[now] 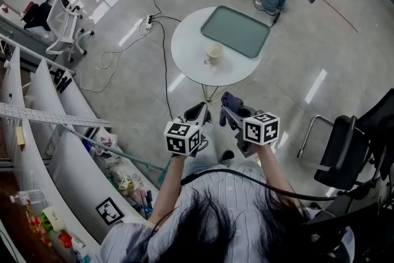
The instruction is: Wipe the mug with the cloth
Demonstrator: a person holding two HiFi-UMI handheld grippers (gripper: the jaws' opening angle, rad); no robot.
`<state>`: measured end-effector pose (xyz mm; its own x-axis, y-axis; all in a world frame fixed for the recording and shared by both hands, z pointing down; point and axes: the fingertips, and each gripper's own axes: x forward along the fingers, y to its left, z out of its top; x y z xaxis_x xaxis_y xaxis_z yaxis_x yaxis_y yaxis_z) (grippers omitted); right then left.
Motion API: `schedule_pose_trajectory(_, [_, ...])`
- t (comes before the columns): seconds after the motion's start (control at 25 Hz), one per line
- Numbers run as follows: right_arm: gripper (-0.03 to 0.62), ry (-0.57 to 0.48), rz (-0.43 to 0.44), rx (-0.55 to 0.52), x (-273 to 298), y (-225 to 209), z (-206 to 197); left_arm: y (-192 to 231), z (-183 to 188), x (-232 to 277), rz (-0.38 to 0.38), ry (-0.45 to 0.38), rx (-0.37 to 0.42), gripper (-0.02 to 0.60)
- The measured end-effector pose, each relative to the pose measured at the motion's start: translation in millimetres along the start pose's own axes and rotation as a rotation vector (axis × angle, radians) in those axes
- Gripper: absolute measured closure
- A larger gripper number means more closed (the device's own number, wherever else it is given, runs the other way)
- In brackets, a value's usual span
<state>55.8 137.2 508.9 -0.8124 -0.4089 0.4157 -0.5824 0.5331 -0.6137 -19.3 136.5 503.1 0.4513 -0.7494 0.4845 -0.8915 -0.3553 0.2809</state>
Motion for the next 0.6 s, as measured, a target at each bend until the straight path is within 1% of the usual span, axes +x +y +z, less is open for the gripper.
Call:
schedule_pose_trajectory(0.12, [0.514,0.010,-0.018,0.011,20,-6,11,21,9,13,-0.022,0.014,-0.013,0.561])
schedule_pose_trajectory(0.28, [0.514,0.024,-0.030,0.009,52,-11,28,59,27,30,-0.027,0.024,-0.016,0.561])
schedule_pose_trajectory(0.6, [0.514,0.061,-0.087,0.016,107,-26,55,118,57,59,-0.069,0.058,0.007,0.561])
